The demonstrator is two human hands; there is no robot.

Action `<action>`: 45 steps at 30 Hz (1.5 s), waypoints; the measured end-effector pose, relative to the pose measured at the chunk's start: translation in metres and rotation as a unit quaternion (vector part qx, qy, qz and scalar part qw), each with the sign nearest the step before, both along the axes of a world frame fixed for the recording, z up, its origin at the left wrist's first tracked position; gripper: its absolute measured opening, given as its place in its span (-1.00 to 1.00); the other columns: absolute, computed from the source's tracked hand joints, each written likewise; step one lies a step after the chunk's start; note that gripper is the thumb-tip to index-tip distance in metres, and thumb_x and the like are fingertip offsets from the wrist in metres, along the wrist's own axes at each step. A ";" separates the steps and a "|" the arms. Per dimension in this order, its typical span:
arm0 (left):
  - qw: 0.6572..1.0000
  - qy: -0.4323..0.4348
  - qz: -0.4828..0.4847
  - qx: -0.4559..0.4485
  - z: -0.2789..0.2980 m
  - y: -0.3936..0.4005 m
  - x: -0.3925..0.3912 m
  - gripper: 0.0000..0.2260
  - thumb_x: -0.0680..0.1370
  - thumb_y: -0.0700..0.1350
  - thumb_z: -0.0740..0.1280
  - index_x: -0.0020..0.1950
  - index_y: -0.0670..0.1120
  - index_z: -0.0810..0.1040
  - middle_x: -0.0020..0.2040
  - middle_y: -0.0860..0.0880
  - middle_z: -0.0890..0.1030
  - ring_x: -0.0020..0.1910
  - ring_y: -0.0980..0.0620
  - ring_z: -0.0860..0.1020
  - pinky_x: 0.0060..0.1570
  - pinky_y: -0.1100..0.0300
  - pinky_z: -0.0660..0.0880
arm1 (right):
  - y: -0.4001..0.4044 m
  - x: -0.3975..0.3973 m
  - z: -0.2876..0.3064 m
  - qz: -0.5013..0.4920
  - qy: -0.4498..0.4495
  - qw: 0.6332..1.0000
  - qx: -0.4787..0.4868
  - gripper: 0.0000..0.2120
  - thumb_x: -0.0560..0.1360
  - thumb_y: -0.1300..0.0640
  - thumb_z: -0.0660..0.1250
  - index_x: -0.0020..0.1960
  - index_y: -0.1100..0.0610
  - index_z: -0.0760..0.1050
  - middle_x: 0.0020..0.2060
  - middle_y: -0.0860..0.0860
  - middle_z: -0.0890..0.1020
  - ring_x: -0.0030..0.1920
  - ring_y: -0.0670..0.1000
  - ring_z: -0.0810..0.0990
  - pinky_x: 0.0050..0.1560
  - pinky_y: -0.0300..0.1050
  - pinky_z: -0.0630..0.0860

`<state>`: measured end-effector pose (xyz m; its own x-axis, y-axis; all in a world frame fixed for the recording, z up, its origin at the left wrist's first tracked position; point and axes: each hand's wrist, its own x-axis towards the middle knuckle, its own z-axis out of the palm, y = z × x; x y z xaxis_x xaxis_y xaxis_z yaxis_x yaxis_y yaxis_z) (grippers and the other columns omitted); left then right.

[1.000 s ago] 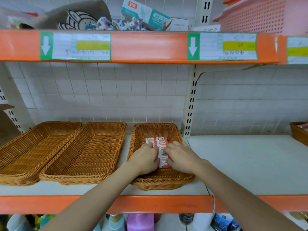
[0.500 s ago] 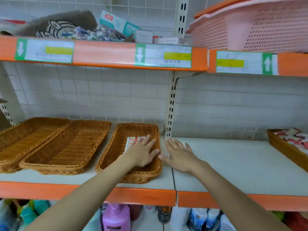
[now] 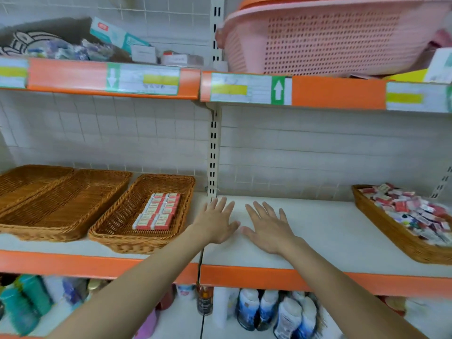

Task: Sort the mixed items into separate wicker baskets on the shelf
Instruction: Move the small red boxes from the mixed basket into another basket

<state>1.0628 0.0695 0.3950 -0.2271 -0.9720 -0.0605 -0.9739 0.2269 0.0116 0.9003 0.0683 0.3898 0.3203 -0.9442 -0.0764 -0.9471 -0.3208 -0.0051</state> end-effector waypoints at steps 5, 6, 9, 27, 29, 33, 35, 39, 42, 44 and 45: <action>0.999 -0.009 -0.032 -0.014 0.005 -0.022 -0.032 -0.43 0.66 0.17 -0.05 0.58 -0.05 -0.13 0.58 -0.09 -0.17 0.56 -0.11 -0.16 0.51 -0.05 -0.14 | -0.003 -0.030 0.003 -0.042 -0.012 0.999 -0.003 -0.38 0.65 -0.18 -0.08 0.58 0.02 -0.22 0.57 0.01 -0.16 0.55 0.07 -0.23 0.50 0.21 -0.20; 0.999 -0.007 -0.041 -0.014 0.005 -0.026 -0.040 -0.43 0.66 0.16 -0.06 0.58 -0.06 -0.12 0.58 -0.09 -0.17 0.56 -0.10 -0.16 0.51 -0.04 -0.14 | -0.003 -0.038 0.003 -0.050 -0.010 0.999 -0.003 -0.39 0.65 -0.18 -0.08 0.58 0.02 -0.22 0.57 0.00 -0.16 0.55 0.07 -0.23 0.50 0.21 -0.21; 0.997 -0.006 -0.074 -0.015 0.001 -0.034 -0.066 -0.44 0.66 0.15 -0.06 0.58 -0.07 -0.14 0.58 -0.09 -0.16 0.56 -0.09 -0.16 0.51 -0.03 -0.14 | -0.003 -0.061 0.003 -0.077 -0.015 0.997 -0.007 -0.39 0.65 -0.18 -0.08 0.58 0.01 -0.22 0.57 0.00 -0.17 0.55 0.06 -0.24 0.50 0.20 -0.22; 0.985 0.035 -0.165 -0.030 0.006 -0.056 -0.265 -0.42 0.65 0.20 -0.07 0.58 -0.03 -0.13 0.59 -0.07 -0.13 0.56 -0.08 -0.10 0.51 -0.04 -0.12 | 0.000 -0.256 0.008 -0.153 0.008 0.987 -0.045 -0.41 0.65 -0.16 -0.09 0.59 0.03 -0.17 0.57 -0.02 -0.17 0.55 0.04 -0.25 0.50 0.19 -0.20; 0.983 0.045 -0.177 -0.034 0.006 -0.053 -0.291 -0.42 0.65 0.18 -0.06 0.59 -0.06 -0.12 0.59 -0.08 -0.12 0.56 -0.08 -0.09 0.51 -0.01 -0.12 | 0.002 -0.279 0.007 -0.155 0.013 0.987 -0.044 -0.40 0.65 -0.17 -0.09 0.59 0.04 -0.17 0.57 -0.02 -0.17 0.55 0.05 -0.23 0.50 0.21 -0.17; 0.975 0.077 -0.202 -0.050 0.000 -0.047 -0.334 -0.42 0.66 0.15 -0.01 0.59 -0.10 -0.06 0.59 -0.11 -0.02 0.56 -0.06 -0.02 0.51 0.01 -0.04 | 0.007 -0.320 0.004 -0.162 0.015 0.986 -0.039 -0.42 0.66 -0.15 -0.10 0.59 0.03 -0.15 0.57 -0.01 -0.12 0.56 0.06 -0.19 0.49 0.22 -0.16; 0.971 0.087 -0.216 -0.046 -0.003 -0.047 -0.351 -0.43 0.65 0.14 0.01 0.59 -0.08 -0.03 0.59 -0.09 0.00 0.56 -0.04 0.00 0.51 0.00 -0.02 | 0.009 -0.336 0.001 -0.173 0.011 0.984 -0.039 -0.44 0.66 -0.15 -0.10 0.59 0.02 -0.12 0.57 -0.01 -0.09 0.56 0.06 -0.16 0.49 0.20 -0.16; 0.965 0.082 -0.245 -0.038 0.001 -0.048 -0.379 -0.46 0.67 0.12 -0.02 0.58 -0.08 -0.01 0.58 -0.09 0.01 0.56 -0.05 0.00 0.51 0.03 -0.03 | 0.011 -0.362 0.002 -0.203 0.000 0.978 -0.036 -0.43 0.65 -0.15 -0.09 0.58 0.02 -0.10 0.57 -0.02 -0.08 0.56 0.05 -0.16 0.49 0.20 -0.15; 0.958 0.078 -0.274 -0.036 0.005 -0.052 -0.396 -0.47 0.67 0.10 -0.02 0.58 -0.10 -0.01 0.58 -0.10 0.01 0.55 -0.07 0.00 0.51 0.07 -0.04 | 0.013 -0.376 0.004 -0.224 -0.006 0.974 -0.032 -0.43 0.65 -0.16 -0.10 0.59 0.02 -0.11 0.57 -0.01 -0.10 0.56 0.06 -0.17 0.49 0.20 -0.16; 0.954 0.068 -0.291 -0.035 0.008 -0.054 -0.406 -0.47 0.67 0.08 -0.01 0.58 -0.10 -0.03 0.59 -0.09 0.00 0.56 -0.07 0.00 0.51 0.07 -0.05 | 0.015 -0.386 0.005 -0.235 -0.003 0.971 -0.042 -0.45 0.65 -0.15 -0.11 0.59 0.01 -0.08 0.57 0.00 -0.06 0.56 0.06 -0.13 0.51 0.18 -0.12; 0.951 0.067 -0.299 -0.036 0.008 -0.056 -0.411 -0.47 0.67 0.08 0.00 0.58 -0.10 -0.02 0.59 -0.09 0.01 0.55 -0.08 0.01 0.51 0.06 -0.04 | 0.016 -0.392 0.007 -0.240 -0.001 0.970 -0.049 -0.46 0.65 -0.14 -0.10 0.58 0.02 -0.05 0.57 0.00 -0.03 0.56 0.06 -0.10 0.52 0.16 -0.10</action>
<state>0.6517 0.0138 0.4027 -0.7411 -0.6678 0.0696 -0.6622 0.7441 0.0891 0.5088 0.0844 0.3964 -0.1575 -0.9873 0.0204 -0.9875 0.1576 0.0020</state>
